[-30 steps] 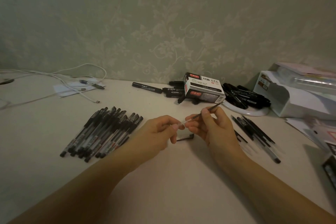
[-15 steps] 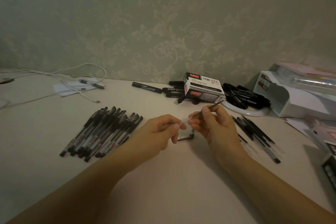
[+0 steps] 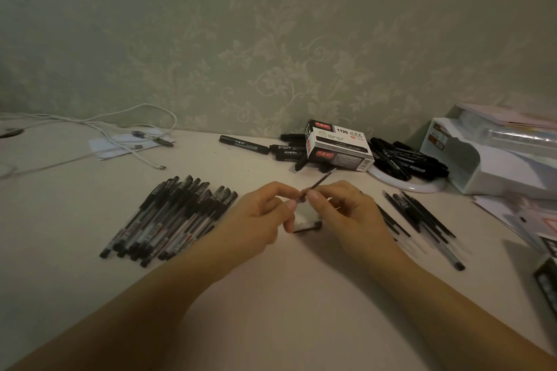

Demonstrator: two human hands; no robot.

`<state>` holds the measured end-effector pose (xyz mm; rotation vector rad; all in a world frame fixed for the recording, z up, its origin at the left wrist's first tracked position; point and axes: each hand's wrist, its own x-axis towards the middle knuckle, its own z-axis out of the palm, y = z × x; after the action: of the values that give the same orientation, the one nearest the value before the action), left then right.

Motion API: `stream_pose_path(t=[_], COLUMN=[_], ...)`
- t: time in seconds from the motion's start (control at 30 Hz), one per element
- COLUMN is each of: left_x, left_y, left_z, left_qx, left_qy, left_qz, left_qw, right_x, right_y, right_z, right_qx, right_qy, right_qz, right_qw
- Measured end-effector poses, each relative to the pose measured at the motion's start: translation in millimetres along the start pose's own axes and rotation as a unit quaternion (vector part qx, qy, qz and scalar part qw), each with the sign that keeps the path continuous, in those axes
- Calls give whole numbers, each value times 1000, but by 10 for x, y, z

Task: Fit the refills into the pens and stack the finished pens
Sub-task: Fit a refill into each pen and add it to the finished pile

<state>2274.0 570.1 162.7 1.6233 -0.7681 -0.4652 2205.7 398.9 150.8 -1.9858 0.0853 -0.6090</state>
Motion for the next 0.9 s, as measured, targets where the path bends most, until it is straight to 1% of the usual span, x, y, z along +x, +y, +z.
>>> stream_pose_path(t=[0.07, 0.13, 0.17, 0.27, 0.3, 0.37, 0.43, 0.53, 0.6, 0.67, 0.7, 0.77, 0.83, 0.9], left_x=[6, 13, 16, 25, 25, 22, 22, 24, 19, 15, 18, 23, 25, 26], left_y=[-4, -4, -6, -10, -13, -21, -42, -110, -155, -176, -181, -189, -194, -195], left_z=[-13, -20, -23, -24, -25, -27, -26, -26, -26, -30, -32, -34, -27, -29], left_qx=[6, 12, 15, 19, 20, 31, 88, 202, 245, 266, 270, 271, 264, 259], left_qy=[9, 14, 15, 15, 14, 11, 18, 37, 38, 33, 32, 33, 31, 28], left_qz=[2, 5, 8, 8, 8, 16, 38, 63, 71, 78, 79, 80, 84, 88], left_qw=[1000, 1000, 1000, 1000, 1000, 999, 995, 977, 966, 960, 959, 959, 960, 961], right_x=[17, 35, 42, 46, 47, 50, 54, 56, 49, 42, 41, 46, 33, 5], right_y=[22, 52, 66, 102, 114, 129, 148, 155, 157, 152, 139, 98, 48, 30], right_z=[-38, -80, -93, -74, -62, -50, -61, -75, -70, -68, -74, -85, -64, -11], right_qx=[-19, -76, -120, -249, -271, -285, -276, -268, -262, -235, -196, -71, 29, 65], right_qy=[53, 71, 62, 2, -12, -17, -10, -8, -5, 21, 46, 78, 49, -2], right_qz=[23, 26, 18, -11, -18, -30, -30, -18, -12, -3, 3, 10, 7, 2], right_qw=[998, 994, 991, 969, 962, 958, 961, 963, 965, 972, 979, 994, 998, 998])
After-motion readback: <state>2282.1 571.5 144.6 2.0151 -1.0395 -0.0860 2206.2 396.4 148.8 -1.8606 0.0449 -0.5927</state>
